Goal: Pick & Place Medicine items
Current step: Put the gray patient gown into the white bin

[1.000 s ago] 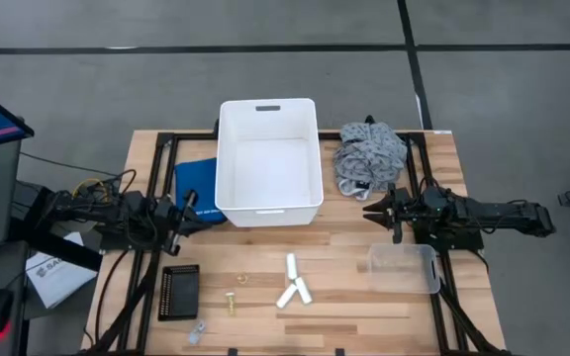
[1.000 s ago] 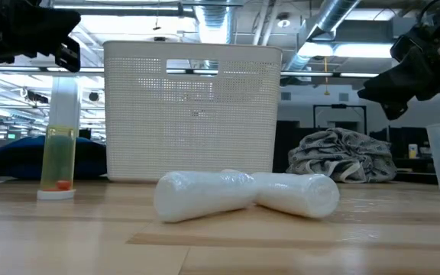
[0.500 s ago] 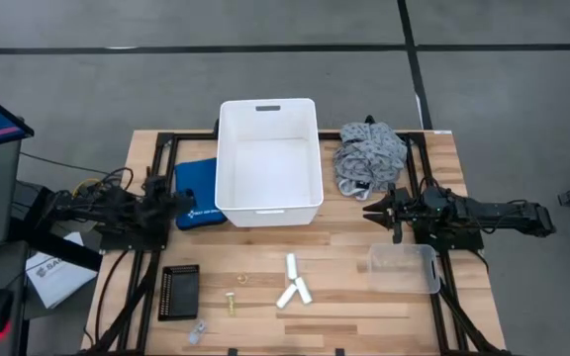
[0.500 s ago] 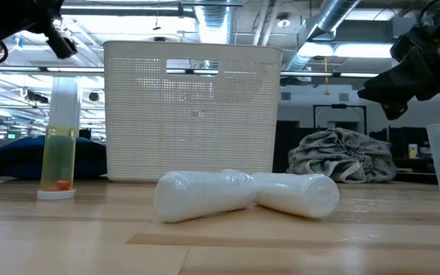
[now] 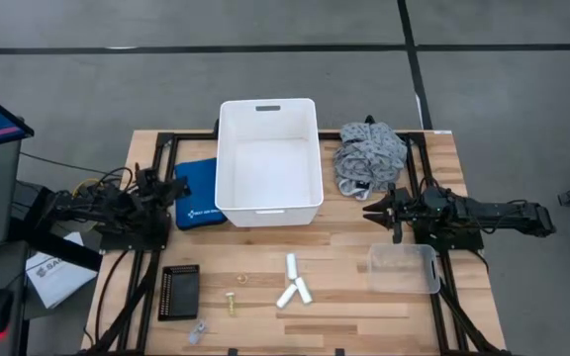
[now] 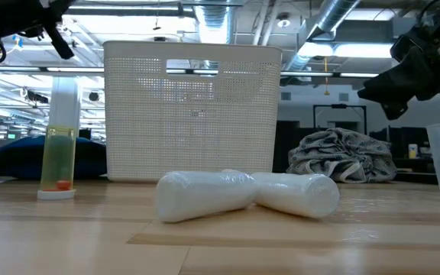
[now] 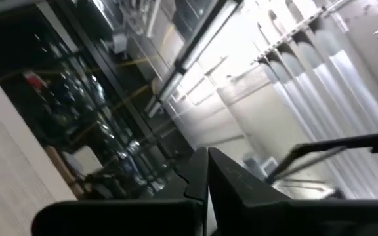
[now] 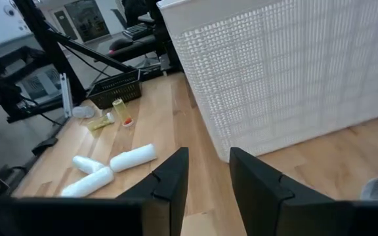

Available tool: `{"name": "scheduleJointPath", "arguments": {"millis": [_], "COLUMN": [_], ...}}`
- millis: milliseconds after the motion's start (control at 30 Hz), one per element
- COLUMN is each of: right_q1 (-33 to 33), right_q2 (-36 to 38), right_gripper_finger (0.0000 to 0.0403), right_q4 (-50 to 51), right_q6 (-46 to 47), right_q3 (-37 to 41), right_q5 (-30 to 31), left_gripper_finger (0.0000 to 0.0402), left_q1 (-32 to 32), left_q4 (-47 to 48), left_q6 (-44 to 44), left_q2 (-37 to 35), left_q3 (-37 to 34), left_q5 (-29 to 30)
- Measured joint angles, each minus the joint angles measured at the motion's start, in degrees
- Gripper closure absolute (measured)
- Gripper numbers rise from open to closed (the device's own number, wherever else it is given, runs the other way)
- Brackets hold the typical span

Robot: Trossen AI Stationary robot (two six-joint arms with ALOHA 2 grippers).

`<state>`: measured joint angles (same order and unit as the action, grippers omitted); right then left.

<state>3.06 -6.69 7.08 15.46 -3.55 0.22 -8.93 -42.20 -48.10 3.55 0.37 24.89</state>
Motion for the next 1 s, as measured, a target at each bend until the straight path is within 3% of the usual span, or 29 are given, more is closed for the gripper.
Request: {"name": "scheduleJointPath", "arguments": {"millis": [167, 333, 533, 700, 767, 833, 1000], "right_q1": [0.0, 0.8, 3.2, 5.4, 5.5, 5.5, 6.9], "right_q2": [0.0, 0.0, -0.1, 0.0, -0.3, -1.8, -11.9], "right_gripper_finger": [0.0294, 0.0294, 0.0294, 0.0294, 0.0294, 0.0294, 0.0286], "right_q4": [-8.4, -23.9, -42.9, -54.8, -52.6, -43.8, -5.5], "right_q6": [7.2, 14.3, 17.0, 15.4, 11.7, 6.1, -3.7], "right_q3": [0.0, 0.0, 0.0, -1.5, -5.5, -11.7, -33.5], "right_q5": [0.8, 4.7, 10.6, 10.2, 10.2, 10.3, 15.2], "left_gripper_finger": [0.0399, 0.0396, 0.0368, 0.0338, 0.0327, 0.0318, 0.0297], "left_q1": [0.0, 0.0, 0.0, 0.0, 0.0, 0.0, 0.0], "left_q4": [-0.3, -3.4, -16.2, -17.9, -17.9, -18.0, -17.8], "left_q6": [3.1, 8.7, 15.8, 26.4, 28.7, 31.8, 41.7], "left_q2": [0.0, 1.8, 7.7, 14.8, 17.9, 20.7, 25.9], "left_q3": [0.0, 0.0, 1.2, 7.2, 10.5, 13.9, 20.0], "left_q5": [0.6, 0.4, -1.5, -6.7, -10.4, -13.0, -15.1]}}
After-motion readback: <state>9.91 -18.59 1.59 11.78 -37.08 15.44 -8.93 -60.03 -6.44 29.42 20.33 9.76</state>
